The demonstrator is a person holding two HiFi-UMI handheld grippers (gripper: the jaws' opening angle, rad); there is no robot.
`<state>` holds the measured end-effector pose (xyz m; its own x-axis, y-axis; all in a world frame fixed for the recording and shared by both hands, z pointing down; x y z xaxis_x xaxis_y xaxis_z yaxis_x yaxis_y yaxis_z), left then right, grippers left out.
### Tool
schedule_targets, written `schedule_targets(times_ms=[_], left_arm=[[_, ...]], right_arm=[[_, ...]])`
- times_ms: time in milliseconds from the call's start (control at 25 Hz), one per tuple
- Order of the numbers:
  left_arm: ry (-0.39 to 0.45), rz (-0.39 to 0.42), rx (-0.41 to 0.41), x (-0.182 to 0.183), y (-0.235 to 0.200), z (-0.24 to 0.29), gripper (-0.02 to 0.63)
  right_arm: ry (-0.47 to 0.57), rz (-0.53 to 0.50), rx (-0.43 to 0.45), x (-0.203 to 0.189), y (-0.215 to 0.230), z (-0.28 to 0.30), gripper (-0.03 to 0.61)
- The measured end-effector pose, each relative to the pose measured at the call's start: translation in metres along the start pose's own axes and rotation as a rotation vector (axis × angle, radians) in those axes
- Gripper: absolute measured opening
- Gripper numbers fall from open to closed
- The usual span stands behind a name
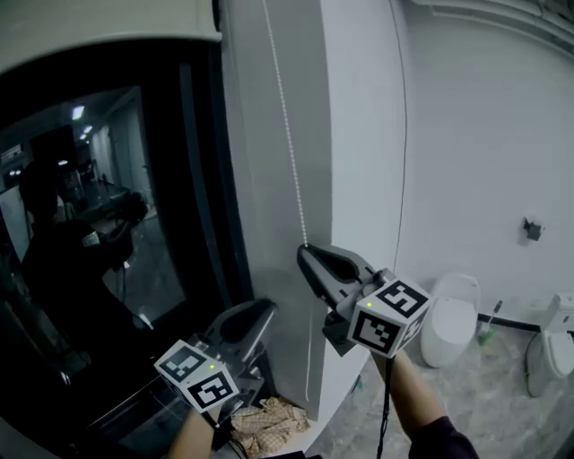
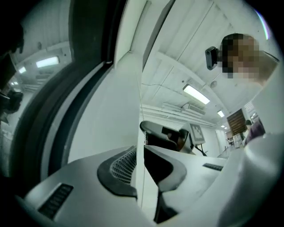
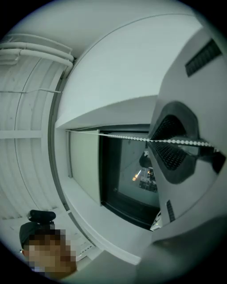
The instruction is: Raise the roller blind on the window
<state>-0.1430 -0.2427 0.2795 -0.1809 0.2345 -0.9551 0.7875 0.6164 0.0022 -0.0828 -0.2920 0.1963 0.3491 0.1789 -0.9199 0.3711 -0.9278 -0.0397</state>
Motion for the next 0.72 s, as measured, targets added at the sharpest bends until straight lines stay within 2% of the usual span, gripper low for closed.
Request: schedule_targets(times_ms=[120, 200, 320, 400, 560, 720], left_arm=[[0.034, 0.016, -0.087, -0.022, 0.024, 0.035, 0.023], [0.053, 0.009, -0.118, -0.001, 0.030, 0.055, 0.023], [0.072, 0.001, -0.154, 0.058, 0.030, 0.086, 0.023], [0.092, 0.002, -0.180, 0.077, 0.035, 0.102, 0.023], [0.126, 0.002, -0.220, 0.087, 0.041, 0.121, 0.023], [0.105, 0.026, -0.219, 0.079, 0.042, 0.123, 0.021]], right_arm=[[-0.047, -0.049, -0.041, -0.042, 0.011, -0.047, 0.018], [-0.078, -0.075, -0.054, -0.043, 0.009, -0.057, 0.018], [-0.115, -0.106, -0.062, -0.017, 0.006, -0.050, 0.018], [-0.132, -0.128, -0.075, -0.016, 0.007, -0.055, 0.018], [-0.150, -0.147, -0.090, -0.034, 0.013, -0.070, 0.018], [-0.153, -0.139, -0.062, -0.049, 0.007, -0.077, 0.018]])
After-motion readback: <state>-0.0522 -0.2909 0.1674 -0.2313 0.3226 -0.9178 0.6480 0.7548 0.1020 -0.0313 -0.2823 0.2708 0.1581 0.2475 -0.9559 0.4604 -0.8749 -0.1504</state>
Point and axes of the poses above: the fingertips, and each gripper's own axes: z forward along the fingers, y to its right, x out of its top, the point moved 1 cm from there along -z, backward along the fingers, and after that the axes turned 4 degrees about -x, right-handed, at the moved point
